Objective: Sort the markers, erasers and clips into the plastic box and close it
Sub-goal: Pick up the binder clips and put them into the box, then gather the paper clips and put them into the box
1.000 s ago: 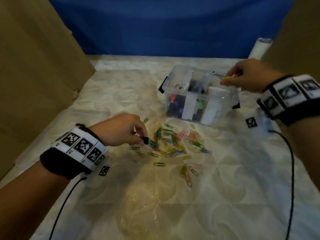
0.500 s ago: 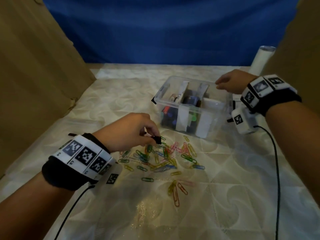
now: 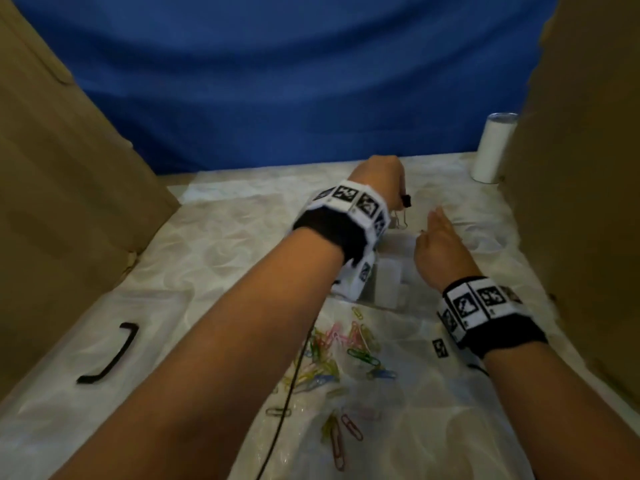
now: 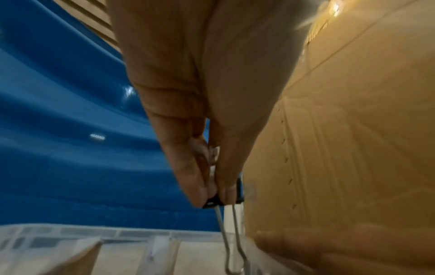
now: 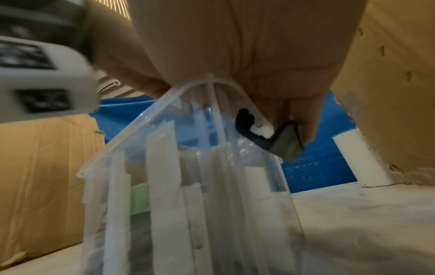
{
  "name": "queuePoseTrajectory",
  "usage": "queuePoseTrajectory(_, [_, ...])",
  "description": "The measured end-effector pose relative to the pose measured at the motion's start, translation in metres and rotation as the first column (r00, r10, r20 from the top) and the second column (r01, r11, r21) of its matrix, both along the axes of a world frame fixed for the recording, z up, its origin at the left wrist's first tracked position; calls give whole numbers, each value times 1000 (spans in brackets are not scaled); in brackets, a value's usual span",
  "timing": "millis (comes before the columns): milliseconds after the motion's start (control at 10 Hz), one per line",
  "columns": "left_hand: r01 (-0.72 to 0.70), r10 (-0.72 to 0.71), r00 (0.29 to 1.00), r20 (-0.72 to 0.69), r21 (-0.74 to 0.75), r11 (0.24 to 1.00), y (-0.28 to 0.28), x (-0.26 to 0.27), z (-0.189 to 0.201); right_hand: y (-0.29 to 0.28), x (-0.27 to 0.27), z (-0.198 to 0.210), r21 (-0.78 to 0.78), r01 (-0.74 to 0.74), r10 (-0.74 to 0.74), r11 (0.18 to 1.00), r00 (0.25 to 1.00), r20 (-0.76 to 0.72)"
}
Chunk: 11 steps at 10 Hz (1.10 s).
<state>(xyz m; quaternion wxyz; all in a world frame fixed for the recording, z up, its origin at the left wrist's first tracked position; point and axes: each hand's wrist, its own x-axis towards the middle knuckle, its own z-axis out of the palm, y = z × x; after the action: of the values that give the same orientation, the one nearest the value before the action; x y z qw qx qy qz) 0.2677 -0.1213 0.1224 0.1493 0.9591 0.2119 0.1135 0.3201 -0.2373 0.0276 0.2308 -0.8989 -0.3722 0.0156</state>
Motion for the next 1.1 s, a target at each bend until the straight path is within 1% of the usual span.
queuePoseTrajectory(100, [-3,5,997,-75,24,1000,-3,33,-9,1,2,-6,48,4,-3,999,1000,-14])
queuePoseTrajectory(200, [-11,45,986,-159,204,979,4,51,-25,2,4,-9,123,22,-10,992,995,-95])
queuePoseTrajectory(300, [152,18,938,-347,455,877,8,62,-24,1,3,-9,176,21,9,984,986,-168])
queuePoseTrajectory(400, [78,13,935,-354,243,967,8,68,-26,1,4,-8,172,22,11,985,982,-186])
queuePoseTrajectory(500, [48,-13,957,-289,114,992,5,54,-11,2,4,-6,154,49,-19,987,981,-191])
queuePoseTrajectory(600, [39,-23,984,-176,84,996,2,13,1,2,1,-7,91,22,-7,996,987,-162])
queuePoseTrajectory(700, [6,-6,1000,-1,88,996,8,-43,0,-2,-7,3,80,70,-56,994,984,-167])
queuePoseTrajectory(800, [-36,27,997,69,125,991,21,-107,-17,-8,-26,1,127,92,-73,988,986,-153])
queuePoseTrajectory(900, [-66,60,997,56,111,992,36,-164,-44,-27,-69,-5,267,71,-73,961,997,-2])
queuePoseTrajectory(1000, [-154,154,977,-148,11,988,57,-206,-82,-34,-118,-15,221,-45,51,974,998,-22])
queuePoseTrajectory(1100, [-153,146,841,-520,30,988,66,-232,-116,-22,-141,-26,18,-124,125,992,987,-100])
